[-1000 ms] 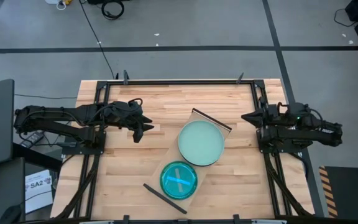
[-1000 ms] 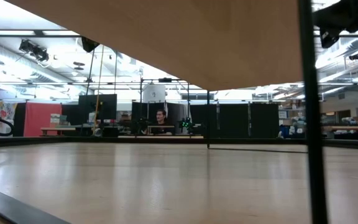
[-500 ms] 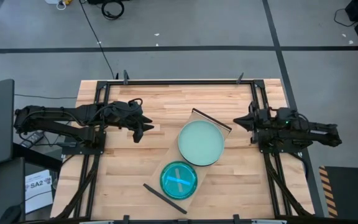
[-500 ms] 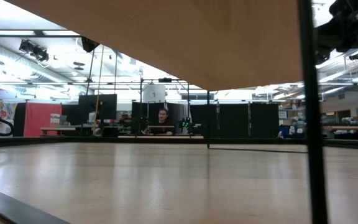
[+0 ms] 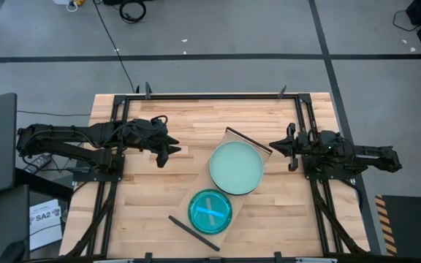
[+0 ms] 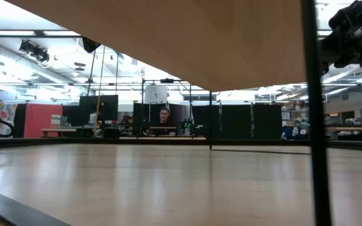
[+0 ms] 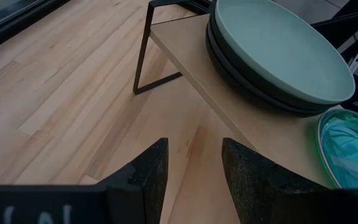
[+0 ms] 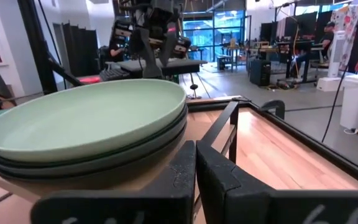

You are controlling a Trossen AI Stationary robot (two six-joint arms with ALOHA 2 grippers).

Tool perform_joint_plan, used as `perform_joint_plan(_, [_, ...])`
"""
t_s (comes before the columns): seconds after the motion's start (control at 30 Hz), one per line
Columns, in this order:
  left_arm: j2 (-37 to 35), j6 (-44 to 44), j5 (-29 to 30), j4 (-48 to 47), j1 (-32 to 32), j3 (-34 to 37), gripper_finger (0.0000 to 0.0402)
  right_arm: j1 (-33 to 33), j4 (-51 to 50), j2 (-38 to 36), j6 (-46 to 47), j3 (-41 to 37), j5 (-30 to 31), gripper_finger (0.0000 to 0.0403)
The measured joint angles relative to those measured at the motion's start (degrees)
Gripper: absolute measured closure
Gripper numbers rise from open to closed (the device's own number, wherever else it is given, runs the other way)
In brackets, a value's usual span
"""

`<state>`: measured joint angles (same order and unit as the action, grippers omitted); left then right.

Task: Place and stack plates onto a shelf
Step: Return to Home Position

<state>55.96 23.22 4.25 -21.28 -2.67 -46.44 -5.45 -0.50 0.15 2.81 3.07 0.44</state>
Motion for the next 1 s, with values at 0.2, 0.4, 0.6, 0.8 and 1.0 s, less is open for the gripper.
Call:
perform_joint_plan(0.2, [0.00, -0.02, 0.00, 0.00, 0.01, 0.00, 0.0244, 0.00, 1.34, -0.01, 0.02, -1.81, -0.01, 0.0384])
perform_joint_plan(0.4, [0.00, 0.00, 0.00, 0.00, 0.00, 0.00, 0.0244, -0.02, 1.81, 0.17, 0.18, -2.73, 0.01, 0.0384])
perform_joint_plan(0.6, [0.00, -0.02, 0.00, 0.02, 0.00, 0.00, 0.0244, -0.02, 1.78, 0.17, 2.38, -2.73, 0.01, 0.0384])
perform_joint_plan(0.8, [0.00, -0.34, 0.02, 0.09, 0.01, 0.00, 0.0244, -0.02, 1.78, 0.17, 6.56, -2.71, 0.01, 0.0384])
perform_joint_plan(1.0, [-0.73, -7.41, -1.99, -1.52, -0.17, 0.06, 0.0244, -0.02, 1.76, 0.19, 6.19, -2.71, -0.01, 0.0384])
